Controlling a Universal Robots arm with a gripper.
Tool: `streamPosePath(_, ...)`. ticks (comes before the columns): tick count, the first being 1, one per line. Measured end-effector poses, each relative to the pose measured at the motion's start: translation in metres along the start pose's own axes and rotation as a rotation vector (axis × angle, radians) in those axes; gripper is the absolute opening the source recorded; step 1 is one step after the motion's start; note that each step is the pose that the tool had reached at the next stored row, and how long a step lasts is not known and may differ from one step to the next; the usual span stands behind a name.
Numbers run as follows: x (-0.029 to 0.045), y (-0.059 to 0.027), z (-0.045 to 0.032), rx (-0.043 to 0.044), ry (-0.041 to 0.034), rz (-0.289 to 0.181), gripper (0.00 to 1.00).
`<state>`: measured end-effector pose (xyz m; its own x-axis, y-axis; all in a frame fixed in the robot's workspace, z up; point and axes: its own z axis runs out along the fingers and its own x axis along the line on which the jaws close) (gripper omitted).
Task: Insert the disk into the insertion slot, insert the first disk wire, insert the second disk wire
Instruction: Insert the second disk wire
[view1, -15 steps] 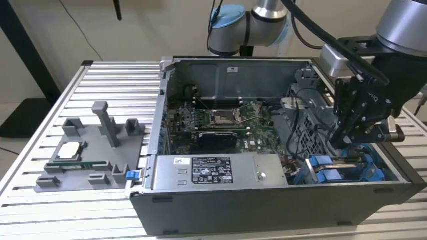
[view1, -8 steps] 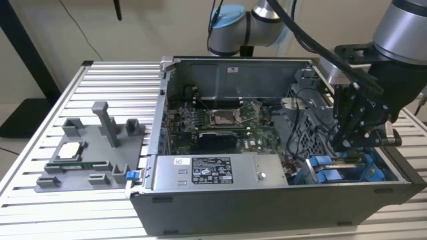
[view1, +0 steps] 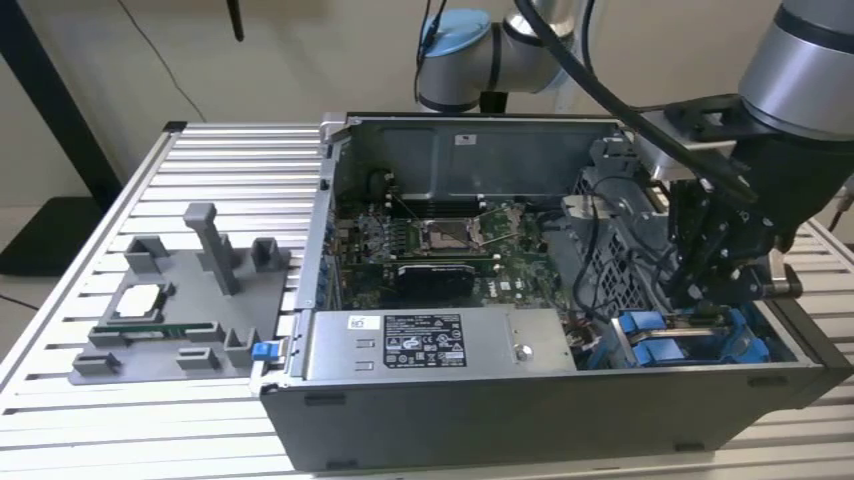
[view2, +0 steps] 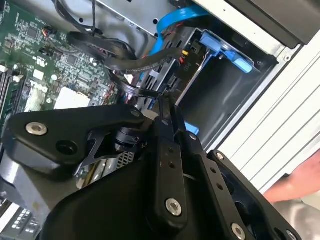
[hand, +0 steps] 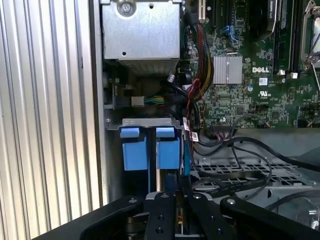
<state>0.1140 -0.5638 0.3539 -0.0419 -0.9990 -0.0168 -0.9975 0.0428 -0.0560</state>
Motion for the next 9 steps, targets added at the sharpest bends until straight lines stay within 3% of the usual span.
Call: streamPosePath(9,0.0001,0.0004,0.0075,0.0411,-0.0015,0.001,0.0)
